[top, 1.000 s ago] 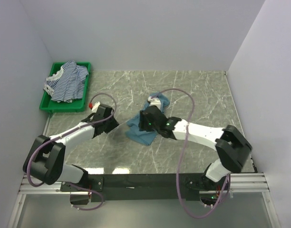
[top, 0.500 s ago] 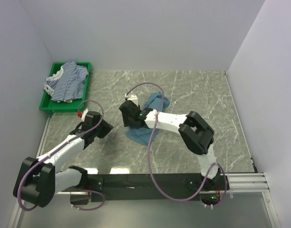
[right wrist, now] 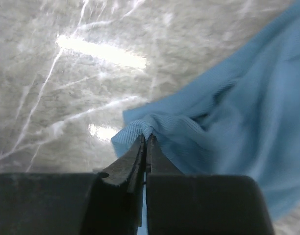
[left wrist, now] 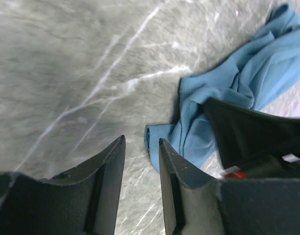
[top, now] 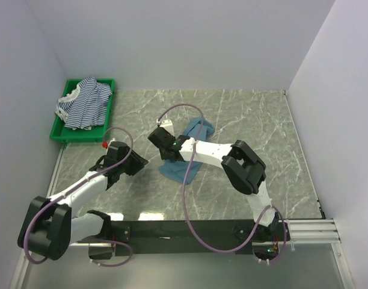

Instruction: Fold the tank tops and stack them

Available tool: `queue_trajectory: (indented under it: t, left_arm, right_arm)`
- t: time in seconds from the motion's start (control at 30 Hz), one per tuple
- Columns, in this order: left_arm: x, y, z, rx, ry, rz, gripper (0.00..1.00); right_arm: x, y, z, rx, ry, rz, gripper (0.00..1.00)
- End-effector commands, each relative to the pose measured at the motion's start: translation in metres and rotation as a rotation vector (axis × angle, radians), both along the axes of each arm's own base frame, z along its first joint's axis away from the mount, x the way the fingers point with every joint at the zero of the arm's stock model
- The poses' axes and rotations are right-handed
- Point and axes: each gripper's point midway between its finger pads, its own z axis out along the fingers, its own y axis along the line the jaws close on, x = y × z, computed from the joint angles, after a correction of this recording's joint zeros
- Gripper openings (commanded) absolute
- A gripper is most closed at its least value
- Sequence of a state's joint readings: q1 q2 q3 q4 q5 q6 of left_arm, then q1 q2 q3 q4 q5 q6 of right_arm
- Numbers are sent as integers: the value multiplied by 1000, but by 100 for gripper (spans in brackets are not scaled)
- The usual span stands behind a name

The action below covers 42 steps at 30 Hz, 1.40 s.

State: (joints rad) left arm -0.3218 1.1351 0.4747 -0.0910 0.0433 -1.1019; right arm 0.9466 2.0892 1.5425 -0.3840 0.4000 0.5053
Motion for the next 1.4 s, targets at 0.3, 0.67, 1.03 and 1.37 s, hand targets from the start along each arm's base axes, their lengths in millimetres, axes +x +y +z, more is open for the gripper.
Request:
queue_trajectory:
  t: [0.3,0.67,1.03,1.37]
  left_arm:
    - [5,-55,-13,-15,-25,-224,52]
    - [-4,-70,-41,47,40,-278,52]
    - [-5,-52,-35,199,42,-235,49]
    - [2,-51,-32,256,28,-270,50]
  right_arm:
    - [-33,-101,139,188,-250,-243,0]
    - [-101,-230,70,205,-122,-509,0]
    - [-116,-266,50,351,-35,-604,39]
    - [-112,-267,43,314,-36,-602,56]
